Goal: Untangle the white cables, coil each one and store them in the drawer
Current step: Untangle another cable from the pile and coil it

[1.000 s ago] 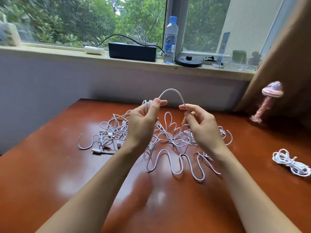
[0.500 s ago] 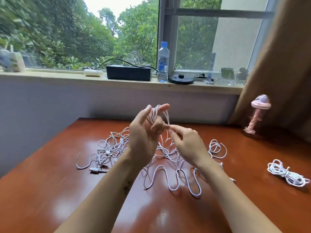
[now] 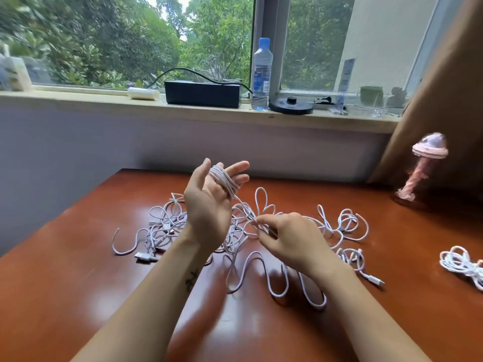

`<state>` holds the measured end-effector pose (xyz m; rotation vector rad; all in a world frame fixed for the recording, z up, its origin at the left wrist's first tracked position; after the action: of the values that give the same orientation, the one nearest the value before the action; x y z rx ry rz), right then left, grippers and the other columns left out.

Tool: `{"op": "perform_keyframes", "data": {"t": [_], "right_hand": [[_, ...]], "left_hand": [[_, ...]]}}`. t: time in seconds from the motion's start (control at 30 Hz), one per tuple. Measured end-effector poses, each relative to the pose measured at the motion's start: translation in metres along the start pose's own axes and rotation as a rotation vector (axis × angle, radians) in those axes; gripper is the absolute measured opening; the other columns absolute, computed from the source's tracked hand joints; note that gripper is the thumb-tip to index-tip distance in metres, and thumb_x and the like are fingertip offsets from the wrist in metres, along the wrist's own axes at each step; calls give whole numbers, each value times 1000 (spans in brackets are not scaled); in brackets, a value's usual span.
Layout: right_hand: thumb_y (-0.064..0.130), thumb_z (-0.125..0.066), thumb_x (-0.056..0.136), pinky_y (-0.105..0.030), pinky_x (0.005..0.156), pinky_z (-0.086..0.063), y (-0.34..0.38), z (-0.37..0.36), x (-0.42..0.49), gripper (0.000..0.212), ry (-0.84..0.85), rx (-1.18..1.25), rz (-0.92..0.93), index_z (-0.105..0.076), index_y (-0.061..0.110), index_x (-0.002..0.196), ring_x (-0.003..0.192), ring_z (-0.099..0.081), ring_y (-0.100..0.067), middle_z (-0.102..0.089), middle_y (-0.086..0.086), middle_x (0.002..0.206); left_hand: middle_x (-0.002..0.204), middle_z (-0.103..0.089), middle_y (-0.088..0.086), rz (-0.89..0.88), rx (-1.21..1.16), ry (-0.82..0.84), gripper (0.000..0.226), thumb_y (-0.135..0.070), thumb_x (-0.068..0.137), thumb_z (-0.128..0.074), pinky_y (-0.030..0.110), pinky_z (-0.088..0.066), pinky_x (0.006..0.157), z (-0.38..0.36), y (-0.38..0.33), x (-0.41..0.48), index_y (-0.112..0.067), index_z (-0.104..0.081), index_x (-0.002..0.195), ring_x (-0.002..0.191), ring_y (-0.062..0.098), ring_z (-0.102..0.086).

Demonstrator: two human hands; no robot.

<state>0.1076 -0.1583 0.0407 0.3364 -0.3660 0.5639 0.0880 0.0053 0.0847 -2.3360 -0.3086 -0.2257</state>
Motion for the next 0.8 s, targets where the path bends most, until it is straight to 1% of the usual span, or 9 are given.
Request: {"op": "perform_keyframes", "data": {"t": [0.13, 0.23, 0.3, 0.37, 0.43, 0.57, 0.7, 0.73, 0.8], "right_hand": [[35, -64, 93, -32, 65, -37, -3, -1, -7, 25, -116, 64, 49, -70, 41, 117, 87, -68, -25, -75, 6, 86], [36, -69, 91, -32, 61, -38, -6, 3, -12, 15, -173, 94, 18, -69, 37, 106, 75, -66, -22, -63, 13, 65], [40, -70, 90, -31, 59, -36, -8, 6, -14, 10, -189, 127, -24, -66, 34, 96, 66, -60, -15, -54, 17, 57], [46, -71, 88, -30, 59, -34, -9, 9, -16, 18, -203, 162, -62, -60, 33, 85, 59, -50, -9, -52, 18, 55], [52, -72, 85, -29, 59, -32, -8, 12, -17, 26, -224, 146, -94, -54, 35, 78, 59, -46, -8, -51, 18, 55], [60, -71, 81, -29, 57, -35, -11, 19, -19, 32, -352, 82, -87, -54, 34, 72, 60, -51, -14, -50, 13, 59], [56, -73, 83, -32, 56, -47, -10, 28, -21, 30, -548, 84, 38, -68, 27, 76, 68, -57, -14, -56, 12, 65], [52, -75, 84, -33, 58, -48, -10, 28, -21, 29, -567, 84, 85, -69, 25, 78, 71, -56, -15, -58, 12, 68], [44, -78, 87, -36, 65, -48, -13, 29, -19, 26, -580, 82, 163, -70, 19, 81, 76, -53, -19, -60, 7, 76]], "left_hand": [[124, -70, 14, -55, 319, 2, 44, -51, 105, -27, 44, -37, 109, 17, 14, -5, -14, -52, 108, 108, 26, -64], [131, -67, 4, -129, 602, 52, 55, -57, 101, -25, 46, -39, 111, 21, 23, -12, -22, -64, 120, 118, 21, -64], [138, -61, -2, -173, 766, 125, 55, -58, 99, -34, 37, -42, 111, 24, 28, -15, -30, -51, 143, 125, 12, -59], [135, -60, -6, -217, 958, 192, 68, -44, 98, -48, 26, -43, 107, 29, 31, -18, -26, -23, 159, 125, 8, -56], [118, -62, -2, -363, 1271, 229, 54, -29, 94, -56, 35, -45, 102, 36, 37, -21, -32, -35, 144, 112, 12, -58], [95, -61, 0, -500, 1614, 233, 25, -31, 90, -55, 42, -43, 91, 37, 40, -22, -12, -57, 106, 91, 20, -52], [77, -52, -9, -627, 1678, 285, 21, -34, 95, -51, 32, -36, 82, 29, 39, -25, -14, -57, 102, 79, 19, -48], [74, -46, -11, -660, 1672, 298, 12, -32, 96, -53, 31, -32, 78, 27, 40, -26, -21, -51, 92, 75, 18, -45], [71, -39, -11, -679, 1659, 305, 22, -30, 97, -53, 30, -28, 74, 23, 40, -29, -29, -35, 84, 69, 18, -36]]}}
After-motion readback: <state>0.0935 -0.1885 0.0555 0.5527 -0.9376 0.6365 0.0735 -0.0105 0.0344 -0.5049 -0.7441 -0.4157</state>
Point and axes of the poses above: each hand's wrist, its own x-axis towards the middle knuckle, its own z-axis out of the back of the hand, y = z × x, the point moved 2 cm from there along x, towards the middle knuckle
